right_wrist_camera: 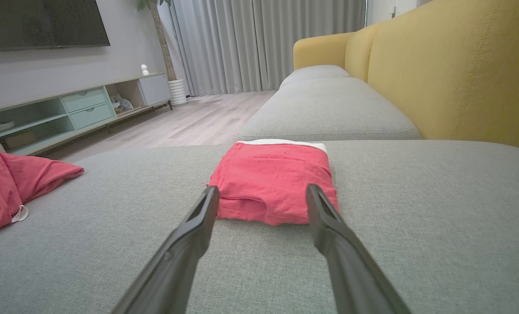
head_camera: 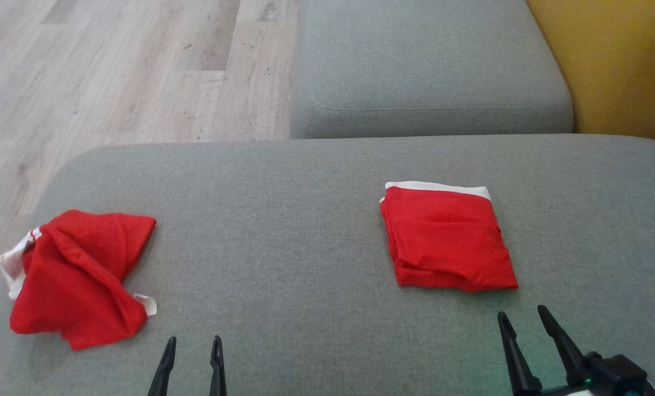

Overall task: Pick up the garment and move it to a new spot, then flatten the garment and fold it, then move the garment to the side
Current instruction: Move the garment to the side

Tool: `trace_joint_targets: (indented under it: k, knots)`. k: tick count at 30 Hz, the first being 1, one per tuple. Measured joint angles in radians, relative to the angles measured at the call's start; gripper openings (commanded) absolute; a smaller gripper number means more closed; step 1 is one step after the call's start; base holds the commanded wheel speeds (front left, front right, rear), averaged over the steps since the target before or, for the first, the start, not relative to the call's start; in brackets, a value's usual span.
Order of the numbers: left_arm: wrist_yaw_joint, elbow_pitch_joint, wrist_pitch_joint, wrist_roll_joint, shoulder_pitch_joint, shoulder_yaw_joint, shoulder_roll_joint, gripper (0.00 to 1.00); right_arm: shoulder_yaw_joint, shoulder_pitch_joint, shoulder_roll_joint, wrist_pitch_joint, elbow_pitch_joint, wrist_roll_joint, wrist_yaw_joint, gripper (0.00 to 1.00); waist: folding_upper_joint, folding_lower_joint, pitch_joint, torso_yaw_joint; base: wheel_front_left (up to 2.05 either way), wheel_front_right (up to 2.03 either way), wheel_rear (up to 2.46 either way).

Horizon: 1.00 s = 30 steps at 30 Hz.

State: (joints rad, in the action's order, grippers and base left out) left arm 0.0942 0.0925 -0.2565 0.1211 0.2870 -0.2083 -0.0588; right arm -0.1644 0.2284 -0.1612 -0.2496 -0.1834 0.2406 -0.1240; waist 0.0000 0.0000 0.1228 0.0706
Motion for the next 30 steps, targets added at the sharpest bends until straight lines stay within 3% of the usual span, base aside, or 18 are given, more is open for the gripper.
trace_joint_targets:
  k: [30]
  knots:
    - [-0.007,0.003,0.0,-0.017,0.001,0.006,0.0,1.0,0.007,-0.001,0.021,0.0,-0.008,-0.014,0.0,1.0,0.0,0.0001,-0.015,-0.018,0.0,0.0,0.0]
